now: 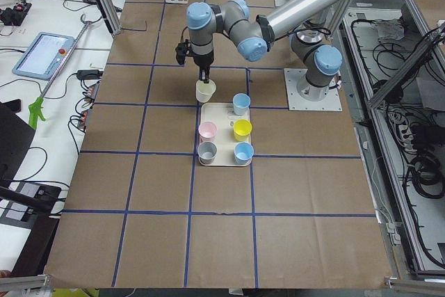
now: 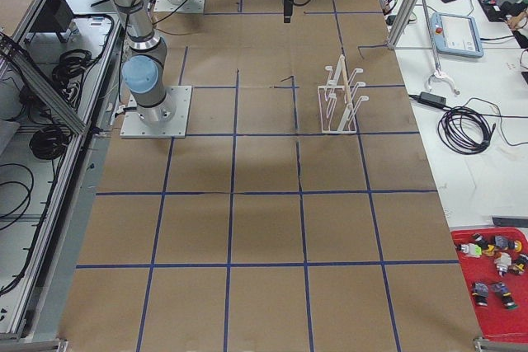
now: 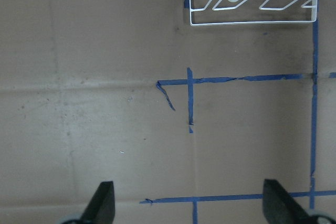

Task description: Transfer IKEA cup to right arm and place on rack

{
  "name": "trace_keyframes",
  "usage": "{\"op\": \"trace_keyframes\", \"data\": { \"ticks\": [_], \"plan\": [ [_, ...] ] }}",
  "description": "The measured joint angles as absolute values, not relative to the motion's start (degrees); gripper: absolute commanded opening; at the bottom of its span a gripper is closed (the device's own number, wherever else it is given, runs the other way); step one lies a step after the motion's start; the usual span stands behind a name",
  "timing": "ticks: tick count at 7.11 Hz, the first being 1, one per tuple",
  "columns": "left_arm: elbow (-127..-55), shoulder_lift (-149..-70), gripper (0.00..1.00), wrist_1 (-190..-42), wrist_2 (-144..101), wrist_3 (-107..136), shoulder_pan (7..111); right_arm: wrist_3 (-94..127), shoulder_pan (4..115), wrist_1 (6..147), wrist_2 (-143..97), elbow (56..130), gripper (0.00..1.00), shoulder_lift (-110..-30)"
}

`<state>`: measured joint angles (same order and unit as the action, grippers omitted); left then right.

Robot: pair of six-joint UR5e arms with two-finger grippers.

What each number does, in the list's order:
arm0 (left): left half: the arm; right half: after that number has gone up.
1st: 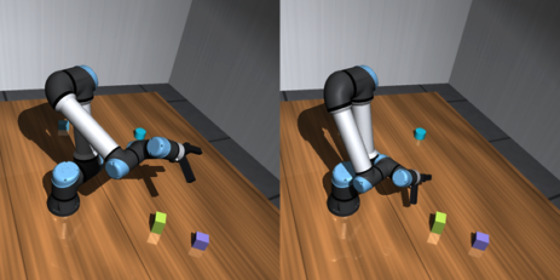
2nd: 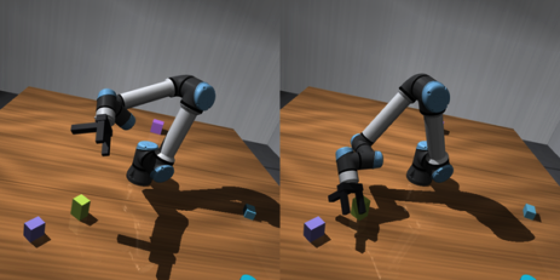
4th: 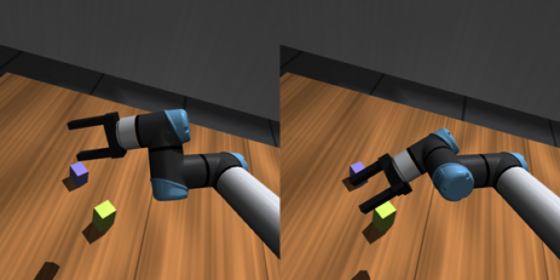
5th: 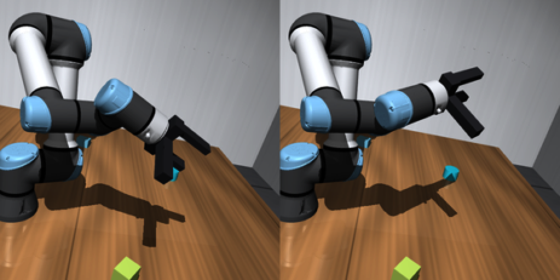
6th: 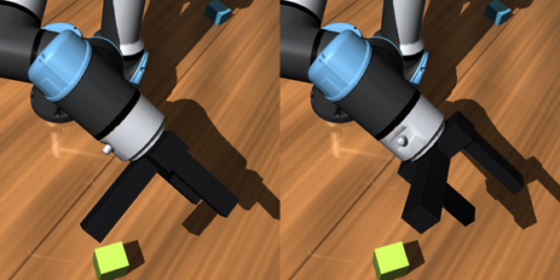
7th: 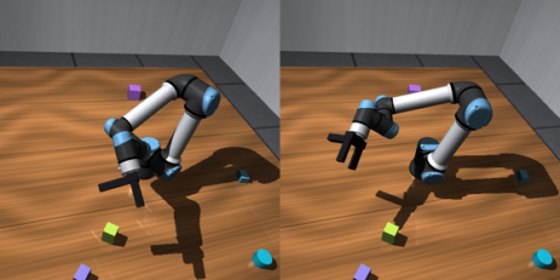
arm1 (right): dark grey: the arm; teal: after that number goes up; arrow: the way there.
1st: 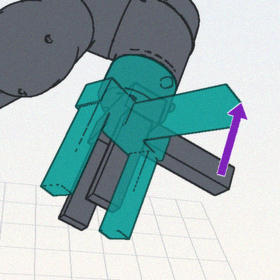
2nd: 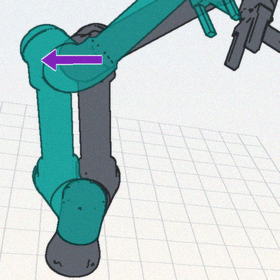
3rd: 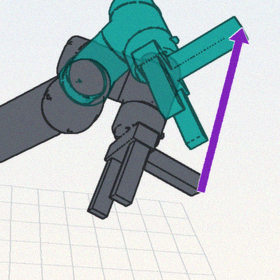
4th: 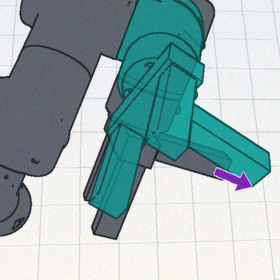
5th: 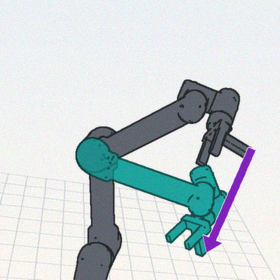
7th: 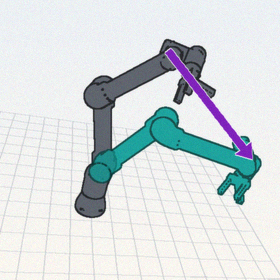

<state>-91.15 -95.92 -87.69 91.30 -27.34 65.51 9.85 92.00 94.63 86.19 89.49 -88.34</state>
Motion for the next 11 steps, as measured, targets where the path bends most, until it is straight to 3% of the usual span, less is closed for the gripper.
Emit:
{"op": "trace_keyframes", "data": {
  "ticks": [2,4,9,11],
  "plan": [
    [-84.13,-96.17,0.00,-93.92,87.38,-27.24,68.54,26.18,92.02,105.67,77.04,93.74,1.00,-88.05],
    [-83.79,-96.12,0.00,-89.85,76.05,-27.50,70.43,42.11,92.02,122.33,70.58,98.35,1.00,-87.76],
    [-96.74,-92.10,0.00,-66.27,47.22,-28.73,75.96,75.76,92.02,171.34,63.41,116.51,1.00,-87.61],
    [-104.03,-92.14,0.00,-50.74,39.79,-29.51,78.59,81.38,92.04,181.96,62.43,121.37,1.00,-87.67]
  ]
}}
